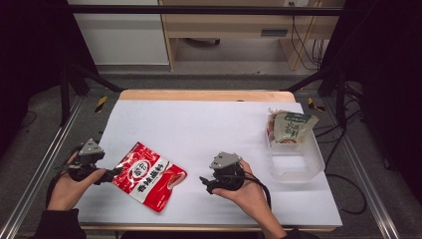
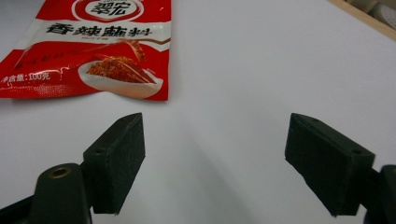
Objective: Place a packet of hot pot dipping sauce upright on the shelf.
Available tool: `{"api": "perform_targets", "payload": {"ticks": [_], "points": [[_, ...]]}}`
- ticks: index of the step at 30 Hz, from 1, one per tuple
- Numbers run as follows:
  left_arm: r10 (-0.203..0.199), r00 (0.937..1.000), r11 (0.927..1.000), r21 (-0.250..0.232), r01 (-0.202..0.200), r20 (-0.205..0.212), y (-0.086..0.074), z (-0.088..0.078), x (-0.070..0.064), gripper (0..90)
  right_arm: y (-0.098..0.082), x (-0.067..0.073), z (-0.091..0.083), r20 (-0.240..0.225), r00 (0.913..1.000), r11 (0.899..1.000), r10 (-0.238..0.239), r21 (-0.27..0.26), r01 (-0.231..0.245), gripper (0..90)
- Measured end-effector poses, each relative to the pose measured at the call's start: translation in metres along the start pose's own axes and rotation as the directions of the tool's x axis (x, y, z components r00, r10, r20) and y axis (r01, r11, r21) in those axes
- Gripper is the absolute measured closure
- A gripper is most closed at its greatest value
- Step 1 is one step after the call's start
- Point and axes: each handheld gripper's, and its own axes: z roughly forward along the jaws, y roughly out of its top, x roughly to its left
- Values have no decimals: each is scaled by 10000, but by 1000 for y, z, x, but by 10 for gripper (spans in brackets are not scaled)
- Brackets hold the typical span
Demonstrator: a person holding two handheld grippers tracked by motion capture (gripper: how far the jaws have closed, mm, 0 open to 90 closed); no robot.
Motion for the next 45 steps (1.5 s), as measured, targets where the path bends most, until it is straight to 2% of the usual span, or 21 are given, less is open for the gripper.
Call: {"api": "perform_targets", "payload": {"ticks": [7,14,16,27,37,40,43,45], "points": [[-370,9990,9980,516,356,262,-15,8,7,231,-9,2,8,110,9999,9994,-31,357,27,209],[-752,9961,9937,873,710,462,-30,17,6,262,-15,0,9,132,9999,9982,-82,602,74,209],[-729,9964,9928,981,684,438,-32,17,8,265,-16,-1,9,110,9999,9983,-82,572,75,209],[-917,9938,9900,1135,842,632,-37,24,9,282,-18,0,13,-33,9999,9967,-156,792,158,202],[-830,9916,9892,1289,699,993,-35,26,6,352,-20,0,14,-135,9997,9954,-224,933,235,200],[-762,9922,9893,1320,629,986,-34,24,4,359,-20,0,14,-143,9997,9948,-193,992,206,200],[-756,9918,9902,1251,625,1029,-32,21,4,387,-20,0,14,-117,9996,9942,-240,1045,251,199],[-769,9898,9926,1030,646,1201,-28,15,4,406,-20,0,14,-235,9996,9949,-179,988,201,197]]}}
